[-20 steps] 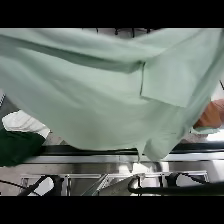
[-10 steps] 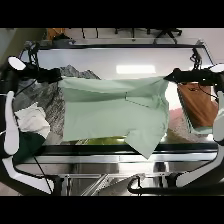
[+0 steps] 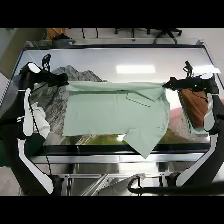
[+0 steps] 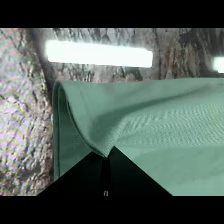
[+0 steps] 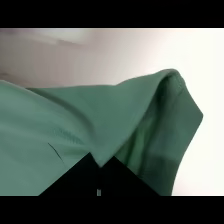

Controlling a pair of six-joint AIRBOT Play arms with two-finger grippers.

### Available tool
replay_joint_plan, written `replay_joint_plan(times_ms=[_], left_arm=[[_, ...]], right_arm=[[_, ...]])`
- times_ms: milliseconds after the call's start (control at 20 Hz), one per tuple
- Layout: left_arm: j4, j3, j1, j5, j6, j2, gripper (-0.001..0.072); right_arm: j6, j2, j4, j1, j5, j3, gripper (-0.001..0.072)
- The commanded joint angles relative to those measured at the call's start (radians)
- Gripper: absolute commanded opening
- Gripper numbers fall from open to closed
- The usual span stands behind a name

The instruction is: Fold the shirts.

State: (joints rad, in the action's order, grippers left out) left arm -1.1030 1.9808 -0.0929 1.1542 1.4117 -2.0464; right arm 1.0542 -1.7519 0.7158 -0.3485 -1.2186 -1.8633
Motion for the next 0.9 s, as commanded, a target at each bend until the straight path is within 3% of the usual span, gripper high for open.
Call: replay_joint_plan(times_ms=[0,300,350,400,450,600,750,850], left_arm=[[0.000,-0.044,0.001,-0.032,-0.031,-0.020,0.0021],[0.005,-0.068,0.035,-0.037,-0.074,-0.022,0.0025],[0.005,-0.061,0.035,-0.014,-0.066,-0.022,0.0121],[0.004,-0.043,0.034,0.037,-0.062,-0.022,0.0571],[0.004,-0.011,0.024,0.100,-0.041,-0.022,0.0701],[0.004,0.105,-0.027,0.319,0.021,-0.011,0.0701],[0.004,-0.049,-0.100,0.395,0.025,0.098,0.0701],[0.005,-0.265,-0.137,0.384,-0.008,0.193,0.0701]], right_arm=[[0.000,-0.026,0.067,0.003,-0.017,-0.008,0.0011],[0.000,-0.044,0.065,0.031,-0.002,-0.008,0.0015],[0.000,-0.040,0.067,0.032,-0.010,-0.008,0.0109],[0.001,-0.028,0.068,0.032,-0.032,-0.008,0.0305],[0.002,-0.009,0.072,0.026,-0.057,-0.008,0.0372],[0.085,0.093,0.110,-0.018,-0.145,-0.009,0.0365],[0.125,0.203,0.114,-0.092,-0.318,0.026,0.0358],[0.127,0.298,0.114,-0.130,-0.354,0.154,0.0221]])
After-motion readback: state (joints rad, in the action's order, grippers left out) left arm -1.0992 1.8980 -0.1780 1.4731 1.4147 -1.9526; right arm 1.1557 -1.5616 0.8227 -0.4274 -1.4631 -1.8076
